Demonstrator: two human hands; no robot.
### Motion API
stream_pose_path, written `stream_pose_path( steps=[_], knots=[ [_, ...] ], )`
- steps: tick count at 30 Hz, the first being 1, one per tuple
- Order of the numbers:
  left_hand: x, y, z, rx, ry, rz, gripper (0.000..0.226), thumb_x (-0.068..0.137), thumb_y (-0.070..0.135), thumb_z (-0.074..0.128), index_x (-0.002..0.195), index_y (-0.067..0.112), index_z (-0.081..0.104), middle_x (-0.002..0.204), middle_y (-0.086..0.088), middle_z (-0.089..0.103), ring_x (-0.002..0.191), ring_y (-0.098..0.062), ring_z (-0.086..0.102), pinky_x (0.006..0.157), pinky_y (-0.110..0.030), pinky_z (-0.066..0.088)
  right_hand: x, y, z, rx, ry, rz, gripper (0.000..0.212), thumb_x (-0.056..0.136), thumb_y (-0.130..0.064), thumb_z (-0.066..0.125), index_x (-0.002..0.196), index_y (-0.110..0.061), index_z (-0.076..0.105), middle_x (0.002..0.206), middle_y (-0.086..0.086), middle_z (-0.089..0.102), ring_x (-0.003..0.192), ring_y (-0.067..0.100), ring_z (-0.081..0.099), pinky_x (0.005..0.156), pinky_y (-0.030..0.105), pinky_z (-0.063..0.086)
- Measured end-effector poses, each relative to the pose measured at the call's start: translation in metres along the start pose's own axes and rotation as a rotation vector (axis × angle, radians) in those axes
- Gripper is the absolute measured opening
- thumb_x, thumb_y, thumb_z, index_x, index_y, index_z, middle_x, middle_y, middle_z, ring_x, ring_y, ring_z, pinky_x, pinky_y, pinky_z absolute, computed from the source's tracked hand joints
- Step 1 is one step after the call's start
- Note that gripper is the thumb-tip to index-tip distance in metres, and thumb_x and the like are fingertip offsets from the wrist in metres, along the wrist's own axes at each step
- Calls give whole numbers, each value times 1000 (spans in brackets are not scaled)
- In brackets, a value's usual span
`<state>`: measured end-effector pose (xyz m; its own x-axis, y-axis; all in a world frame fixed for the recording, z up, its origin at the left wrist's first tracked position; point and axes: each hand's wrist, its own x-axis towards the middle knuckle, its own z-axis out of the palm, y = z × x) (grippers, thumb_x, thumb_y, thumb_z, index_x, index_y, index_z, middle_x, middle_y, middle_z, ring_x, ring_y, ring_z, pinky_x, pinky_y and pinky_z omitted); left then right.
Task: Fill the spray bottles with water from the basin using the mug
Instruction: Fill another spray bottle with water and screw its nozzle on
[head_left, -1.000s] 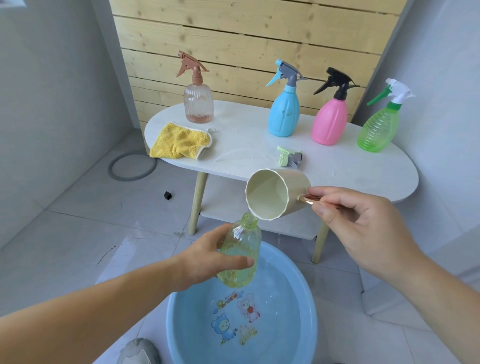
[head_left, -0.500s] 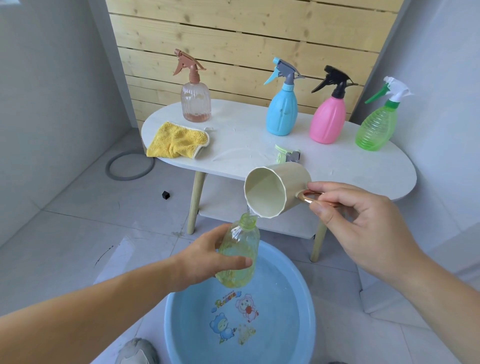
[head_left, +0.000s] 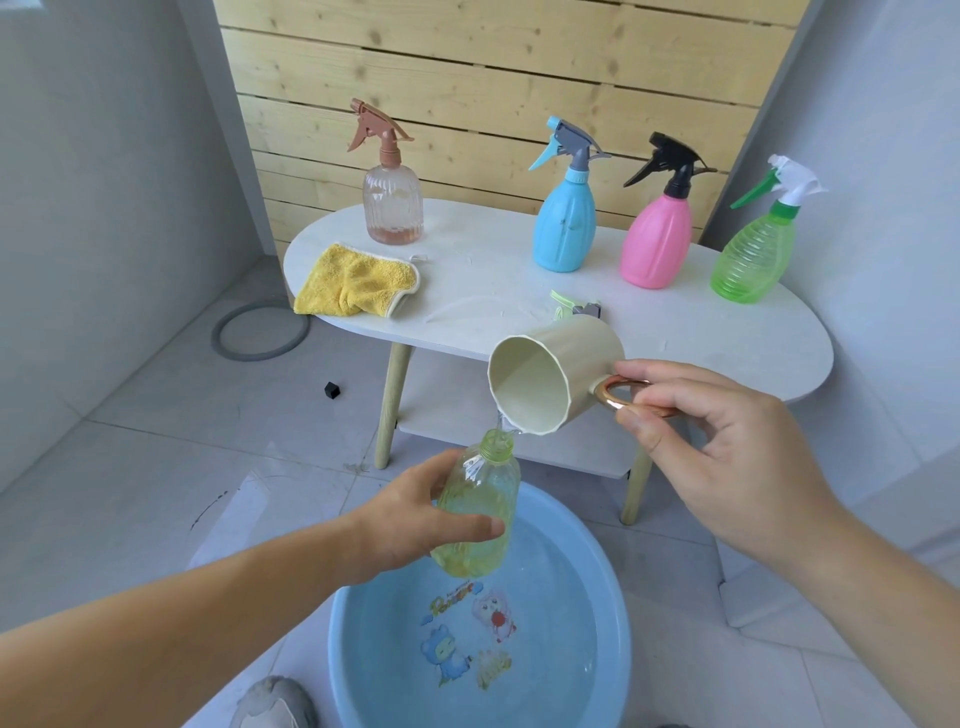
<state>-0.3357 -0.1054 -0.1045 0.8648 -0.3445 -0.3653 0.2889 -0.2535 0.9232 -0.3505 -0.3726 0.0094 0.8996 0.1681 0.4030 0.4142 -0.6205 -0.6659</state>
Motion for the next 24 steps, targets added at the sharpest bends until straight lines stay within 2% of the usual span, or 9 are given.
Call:
stream_pose_path(
  steps=[5,10,16,20,24],
  knots=[
    [1,0,0,7,-1,-1,66,66,40,90,127,44,64,116,9,73,110,-12,72,94,-41,62,0,0,0,-27,5,-34,19,87,-35,62,82,-21,74,121,-13,69,115,1,62,101,18,44],
    [1,0,0,20,3,-4,66,67,40,89,127,43,63,115,10,73,109,-11,72,90,-37,63,0,1,1,-39,10,-53,16,89,-34,65,83,-22,74,122,-14,68,116,4,62,101,21,45],
    [0,0,1,25,2,-5,65,67,40,89,127,44,63,115,10,73,109,-11,72,91,-38,63,0,1,1,-67,11,-88,14,87,-32,66,84,-21,74,124,-16,66,115,9,62,89,19,49],
    [0,0,1,24,5,-11,68,67,40,89,129,45,62,117,9,72,110,-10,71,93,-39,62,-1,1,2,-82,9,-137,26,88,-39,60,85,-18,74,126,-15,65,112,11,64,96,30,49],
    [-1,0,2,30,1,-13,68,67,40,89,129,44,62,117,8,72,108,-10,72,91,-38,63,-1,1,2,-99,14,-174,27,88,-39,60,84,-16,73,128,-15,64,112,13,63,95,36,50]
  ],
)
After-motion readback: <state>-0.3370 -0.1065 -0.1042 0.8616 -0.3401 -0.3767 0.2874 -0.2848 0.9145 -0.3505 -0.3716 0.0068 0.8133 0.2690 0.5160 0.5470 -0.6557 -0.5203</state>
